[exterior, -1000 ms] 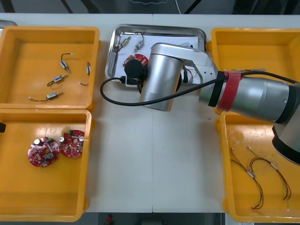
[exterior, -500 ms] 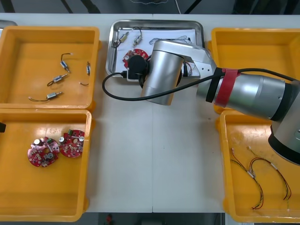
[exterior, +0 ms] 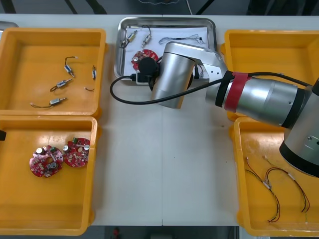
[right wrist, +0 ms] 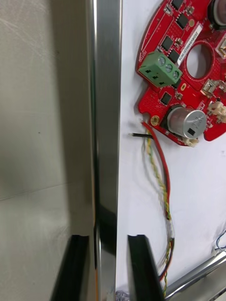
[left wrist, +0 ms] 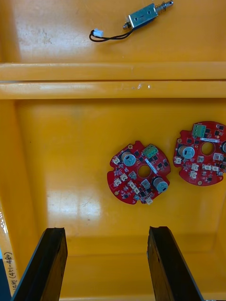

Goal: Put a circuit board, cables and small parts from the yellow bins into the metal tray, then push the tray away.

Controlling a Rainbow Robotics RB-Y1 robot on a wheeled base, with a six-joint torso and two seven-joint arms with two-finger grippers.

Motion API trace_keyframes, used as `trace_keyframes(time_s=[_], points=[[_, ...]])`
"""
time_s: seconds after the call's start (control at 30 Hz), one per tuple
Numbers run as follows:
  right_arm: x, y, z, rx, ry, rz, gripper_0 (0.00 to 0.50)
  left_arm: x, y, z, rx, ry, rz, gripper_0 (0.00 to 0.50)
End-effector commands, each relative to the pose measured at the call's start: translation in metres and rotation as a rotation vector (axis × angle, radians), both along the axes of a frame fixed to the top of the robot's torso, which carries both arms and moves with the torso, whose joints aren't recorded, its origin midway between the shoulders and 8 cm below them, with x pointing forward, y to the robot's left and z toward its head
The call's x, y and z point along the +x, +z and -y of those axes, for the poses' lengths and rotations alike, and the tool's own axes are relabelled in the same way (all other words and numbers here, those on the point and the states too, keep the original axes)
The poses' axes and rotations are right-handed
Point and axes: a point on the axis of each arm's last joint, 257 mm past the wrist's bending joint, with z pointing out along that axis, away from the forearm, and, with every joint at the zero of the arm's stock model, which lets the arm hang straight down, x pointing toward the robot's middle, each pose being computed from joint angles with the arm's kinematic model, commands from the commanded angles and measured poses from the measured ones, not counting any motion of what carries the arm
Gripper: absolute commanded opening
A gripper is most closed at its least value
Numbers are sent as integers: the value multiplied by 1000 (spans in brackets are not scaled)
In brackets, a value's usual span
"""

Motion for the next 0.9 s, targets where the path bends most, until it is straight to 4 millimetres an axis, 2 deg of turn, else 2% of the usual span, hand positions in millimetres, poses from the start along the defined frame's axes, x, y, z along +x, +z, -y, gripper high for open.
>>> trace_keyframes(time_s=[0.03, 0.27, 0.6, 0.73, 0.9], points=[[4, 33, -29, -17, 67, 56, 498, -5, 7, -16, 13, 94, 3, 500], [-6, 27, -31, 26, 42, 2, 500, -5, 7, -16, 13, 94, 3, 500], [-57, 36, -31, 81, -20, -88, 500, -5, 7, -16, 13, 94, 3, 500], [-83, 40, -20, 119, -69, -139, 500, -5, 7, -16, 13, 94, 3, 500], [-119, 43, 9, 214, -210, -182, 500, -5, 7, -16, 13, 94, 3, 500]])
